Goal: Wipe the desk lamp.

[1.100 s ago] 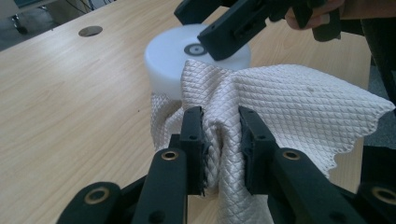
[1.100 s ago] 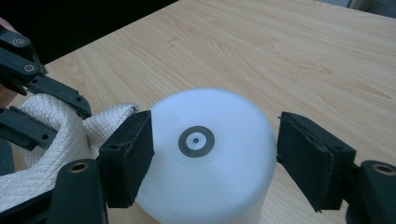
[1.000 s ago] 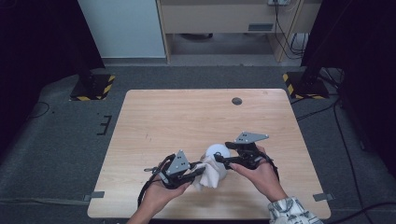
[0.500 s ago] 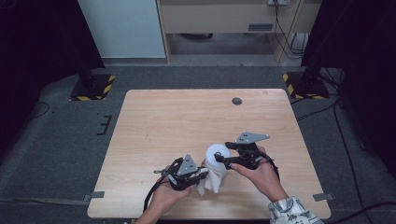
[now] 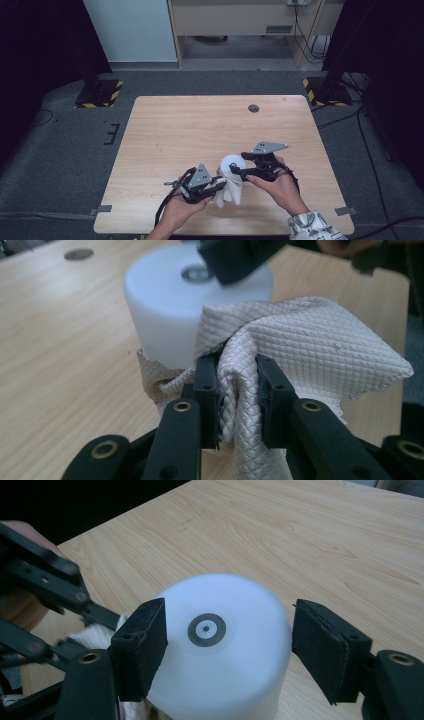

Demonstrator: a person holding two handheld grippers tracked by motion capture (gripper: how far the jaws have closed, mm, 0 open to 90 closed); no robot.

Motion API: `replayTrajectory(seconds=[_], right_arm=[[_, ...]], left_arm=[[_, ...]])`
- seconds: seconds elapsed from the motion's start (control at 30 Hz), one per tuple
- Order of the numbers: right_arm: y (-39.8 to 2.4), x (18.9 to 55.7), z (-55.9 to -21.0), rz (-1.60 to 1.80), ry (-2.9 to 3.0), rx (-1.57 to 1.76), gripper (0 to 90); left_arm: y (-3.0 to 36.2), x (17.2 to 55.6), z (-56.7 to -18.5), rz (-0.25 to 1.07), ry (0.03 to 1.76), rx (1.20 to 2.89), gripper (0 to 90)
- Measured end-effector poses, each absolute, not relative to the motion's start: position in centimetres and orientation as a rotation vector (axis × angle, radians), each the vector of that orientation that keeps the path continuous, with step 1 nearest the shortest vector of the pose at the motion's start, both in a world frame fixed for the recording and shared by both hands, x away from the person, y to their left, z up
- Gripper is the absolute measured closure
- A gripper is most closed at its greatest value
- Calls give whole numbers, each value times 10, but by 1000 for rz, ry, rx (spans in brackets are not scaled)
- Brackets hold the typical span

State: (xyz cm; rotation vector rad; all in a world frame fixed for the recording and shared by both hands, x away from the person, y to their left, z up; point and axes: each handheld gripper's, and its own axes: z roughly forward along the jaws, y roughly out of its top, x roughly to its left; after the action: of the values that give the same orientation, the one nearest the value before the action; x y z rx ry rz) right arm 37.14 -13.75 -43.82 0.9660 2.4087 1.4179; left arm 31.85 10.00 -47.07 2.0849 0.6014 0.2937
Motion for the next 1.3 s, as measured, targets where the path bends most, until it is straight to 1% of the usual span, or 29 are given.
replayTrajectory(seconds=[0.27,0.37,0.53,0.63,1.0,1.13,1.3], right_arm=[[-137,371,-438,1414,2414,955,310],[-137,371,-438,1414,2414,954,311],[-137,371,-438,1414,2418,953,313],[-137,370,-438,1414,2418,951,314],[-138,372,-438,1411,2412,966,316],[-138,372,-437,1411,2416,962,316],[-138,372,-437,1412,2418,958,316]], left_arm=[[92,320,-497,268,614,2180,736],[94,320,-494,273,618,2164,735],[105,317,-470,297,614,2069,735],[106,317,-460,315,603,2051,734],[102,328,-492,279,647,2156,732],[106,328,-489,291,654,2137,732],[114,326,-473,313,659,2076,731]])
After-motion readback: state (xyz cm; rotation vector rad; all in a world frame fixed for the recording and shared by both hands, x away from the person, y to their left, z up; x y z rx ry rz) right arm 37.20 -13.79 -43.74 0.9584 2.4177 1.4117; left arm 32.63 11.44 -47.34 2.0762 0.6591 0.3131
